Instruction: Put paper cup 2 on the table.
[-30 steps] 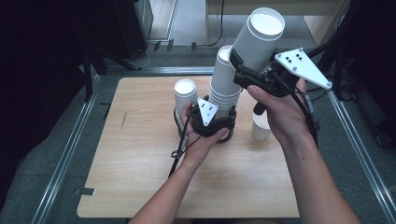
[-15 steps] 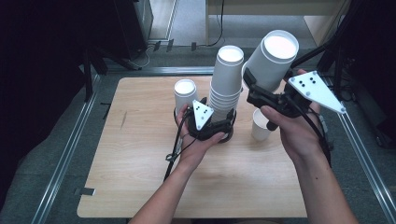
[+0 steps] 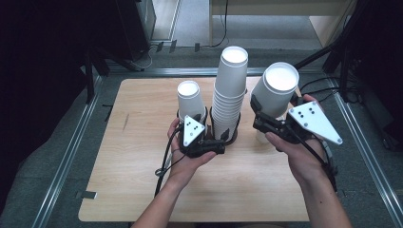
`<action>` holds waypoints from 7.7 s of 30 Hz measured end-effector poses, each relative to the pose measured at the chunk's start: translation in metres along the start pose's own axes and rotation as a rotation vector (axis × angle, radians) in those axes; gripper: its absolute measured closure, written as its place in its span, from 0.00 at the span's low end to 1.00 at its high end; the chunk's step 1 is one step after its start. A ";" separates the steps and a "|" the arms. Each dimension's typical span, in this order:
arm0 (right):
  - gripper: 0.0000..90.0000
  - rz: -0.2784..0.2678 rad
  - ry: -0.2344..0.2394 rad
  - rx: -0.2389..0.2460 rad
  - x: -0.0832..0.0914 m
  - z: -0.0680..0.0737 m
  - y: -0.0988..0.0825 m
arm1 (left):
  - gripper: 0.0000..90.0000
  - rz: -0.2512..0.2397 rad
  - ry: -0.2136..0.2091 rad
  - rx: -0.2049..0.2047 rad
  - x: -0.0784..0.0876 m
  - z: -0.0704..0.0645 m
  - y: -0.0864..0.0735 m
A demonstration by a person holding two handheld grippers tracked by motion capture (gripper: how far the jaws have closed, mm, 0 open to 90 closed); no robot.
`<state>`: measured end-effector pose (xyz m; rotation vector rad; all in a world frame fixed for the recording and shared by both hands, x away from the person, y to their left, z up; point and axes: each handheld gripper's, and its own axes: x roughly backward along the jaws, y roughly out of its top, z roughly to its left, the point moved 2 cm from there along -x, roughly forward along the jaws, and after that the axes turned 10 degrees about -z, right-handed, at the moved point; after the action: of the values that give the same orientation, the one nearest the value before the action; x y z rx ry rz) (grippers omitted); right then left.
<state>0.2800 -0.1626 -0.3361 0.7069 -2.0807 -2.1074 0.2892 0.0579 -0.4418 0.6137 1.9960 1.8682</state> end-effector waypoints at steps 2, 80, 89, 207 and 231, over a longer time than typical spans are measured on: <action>0.15 0.007 -0.006 0.010 0.004 0.001 -0.007 | 0.00 0.003 -0.003 -0.002 0.006 0.001 -0.002; 0.15 0.177 0.207 0.790 0.076 0.066 -0.181 | 0.06 0.128 -0.273 -0.122 0.060 -0.033 -0.056; 0.14 0.165 0.282 0.808 0.079 0.078 -0.183 | 0.13 0.128 -0.294 -0.147 0.061 -0.036 -0.058; 0.00 0.237 -0.065 -1.442 0.049 0.086 -0.123 | 0.25 -0.304 -0.200 -0.015 0.073 -0.004 -0.042; 0.00 0.260 -0.120 -1.607 0.034 0.088 -0.135 | 0.26 -0.274 -0.234 -0.014 0.071 -0.010 -0.046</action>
<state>0.2502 -0.0860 -0.4788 0.0214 -0.0028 -2.6500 0.2202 0.0847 -0.4832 0.4996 1.8119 1.5707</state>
